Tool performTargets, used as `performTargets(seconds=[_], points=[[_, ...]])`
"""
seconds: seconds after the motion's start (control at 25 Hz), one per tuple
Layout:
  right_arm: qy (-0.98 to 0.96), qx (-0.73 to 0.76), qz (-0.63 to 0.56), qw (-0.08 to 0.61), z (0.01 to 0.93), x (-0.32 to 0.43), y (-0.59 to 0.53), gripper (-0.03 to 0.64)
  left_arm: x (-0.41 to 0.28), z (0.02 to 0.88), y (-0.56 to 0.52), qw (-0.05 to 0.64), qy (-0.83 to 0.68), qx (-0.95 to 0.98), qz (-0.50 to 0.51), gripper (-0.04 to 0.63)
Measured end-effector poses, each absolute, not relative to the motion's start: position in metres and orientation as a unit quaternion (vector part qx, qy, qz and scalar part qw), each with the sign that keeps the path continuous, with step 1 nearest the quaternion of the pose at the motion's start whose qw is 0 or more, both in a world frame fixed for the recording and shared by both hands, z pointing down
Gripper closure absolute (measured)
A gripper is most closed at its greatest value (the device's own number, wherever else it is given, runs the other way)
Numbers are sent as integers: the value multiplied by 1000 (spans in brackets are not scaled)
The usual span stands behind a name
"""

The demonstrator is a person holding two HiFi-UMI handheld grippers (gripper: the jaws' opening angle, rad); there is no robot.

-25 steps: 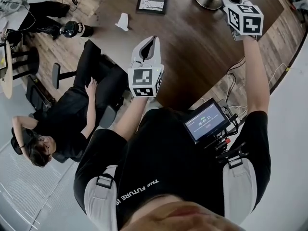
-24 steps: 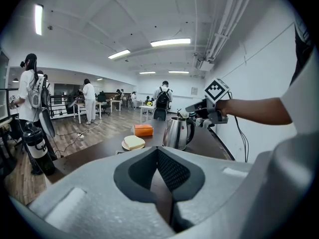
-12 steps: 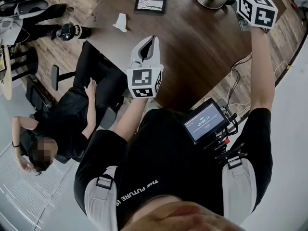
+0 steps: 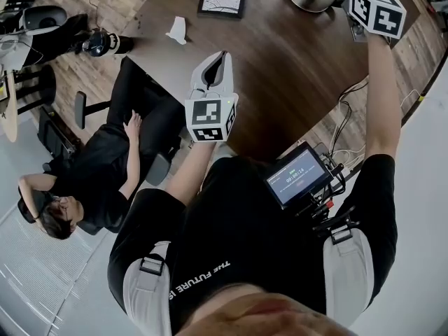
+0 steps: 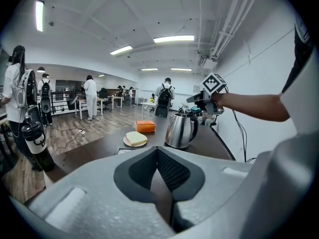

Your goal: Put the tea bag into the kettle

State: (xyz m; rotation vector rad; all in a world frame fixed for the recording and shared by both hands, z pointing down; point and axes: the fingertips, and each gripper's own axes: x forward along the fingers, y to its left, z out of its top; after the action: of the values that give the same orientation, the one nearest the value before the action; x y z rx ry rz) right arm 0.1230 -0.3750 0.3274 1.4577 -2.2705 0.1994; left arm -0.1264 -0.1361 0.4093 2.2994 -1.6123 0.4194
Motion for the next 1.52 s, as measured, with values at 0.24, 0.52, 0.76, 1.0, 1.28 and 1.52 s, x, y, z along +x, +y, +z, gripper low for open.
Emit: performTargets(seconds=[0.24, 0.52, 0.76, 1.0, 1.28, 1.52], points=[[-814, 529, 86, 226, 344, 127, -377, 609, -129, 410, -134, 156, -565, 796, 151, 592], [-810, 527, 99, 237, 362, 129, -373, 609, -127, 410, -133, 163, -561, 797, 155, 592], [-808, 526, 111, 242, 376, 128, -369, 609, -126, 411, -131, 168, -559, 796, 160, 592], [-803, 530, 117, 246, 386, 132, -365, 609, -123, 414, -129, 171, -554, 798, 165, 592], [-800, 531, 113, 256, 390, 135, -363, 609, -122, 415, -129, 174, -552, 799, 166, 592], [-799, 531, 113, 257, 391, 136, -363, 609, -123, 414, -130, 173, -552, 799, 165, 592]])
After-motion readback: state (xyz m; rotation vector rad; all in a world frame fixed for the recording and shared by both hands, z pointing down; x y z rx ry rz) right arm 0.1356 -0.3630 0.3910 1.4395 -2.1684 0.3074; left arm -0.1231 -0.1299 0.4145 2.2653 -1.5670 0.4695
